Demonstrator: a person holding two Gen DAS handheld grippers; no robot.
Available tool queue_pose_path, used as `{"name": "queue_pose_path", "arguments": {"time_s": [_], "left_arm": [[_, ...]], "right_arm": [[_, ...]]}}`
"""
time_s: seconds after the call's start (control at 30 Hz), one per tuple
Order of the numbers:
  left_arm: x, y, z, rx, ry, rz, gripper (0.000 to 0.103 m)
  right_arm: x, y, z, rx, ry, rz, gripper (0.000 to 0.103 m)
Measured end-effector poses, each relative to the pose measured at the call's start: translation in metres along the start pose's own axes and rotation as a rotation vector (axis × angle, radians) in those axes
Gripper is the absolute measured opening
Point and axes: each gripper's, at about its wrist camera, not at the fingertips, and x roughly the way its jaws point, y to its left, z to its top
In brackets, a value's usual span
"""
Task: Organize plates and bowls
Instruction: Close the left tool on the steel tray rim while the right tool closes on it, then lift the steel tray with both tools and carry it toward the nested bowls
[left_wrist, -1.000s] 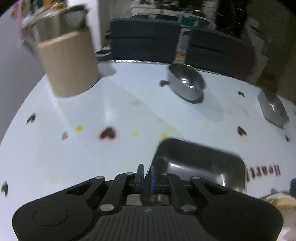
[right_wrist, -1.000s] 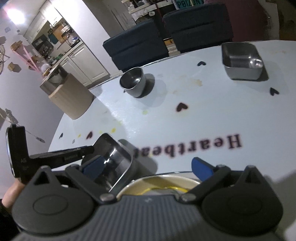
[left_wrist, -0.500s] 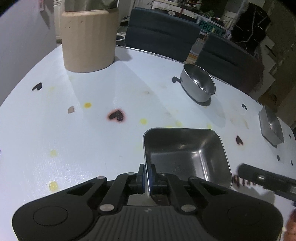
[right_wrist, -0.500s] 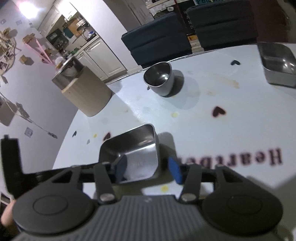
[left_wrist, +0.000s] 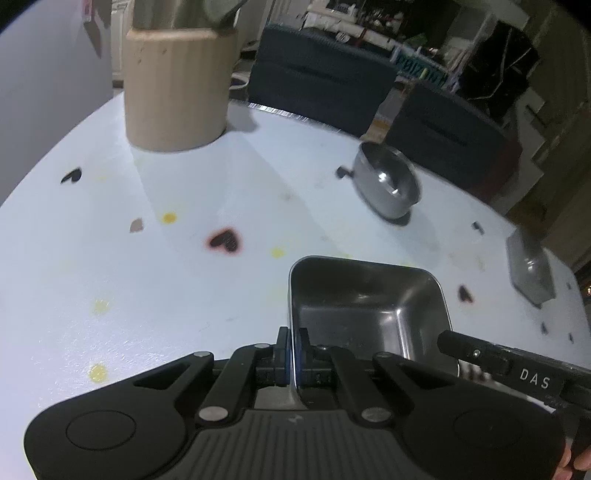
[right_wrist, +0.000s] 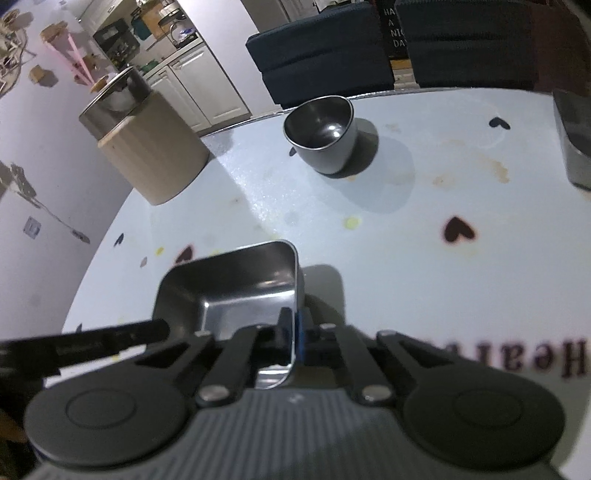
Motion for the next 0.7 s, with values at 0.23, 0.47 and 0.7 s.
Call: {"name": "queue_pose_path", "arguments": {"time_s": [0.23,0.47,0.7], "left_arm": [[-0.033,-0.037,-0.009,0.018,-0.077,-0.091,0.002],[-0.057,-0.101,-0.026,0.065,-0.116,-0.207,0.003],[-0.061,-0.170,-0.050,0.106,-0.107,-0.299,0.003]], "right_arm": [[-0.056,-0.012,-0.003,-0.028,-0.090,-0.003,0.003],[-0.132,-0.054,-0.021,0.016,-0.185,-0.024,0.003],[-0.198,-0.108,-0.048,0.085,-0.257,-0.074,0.004]]}}
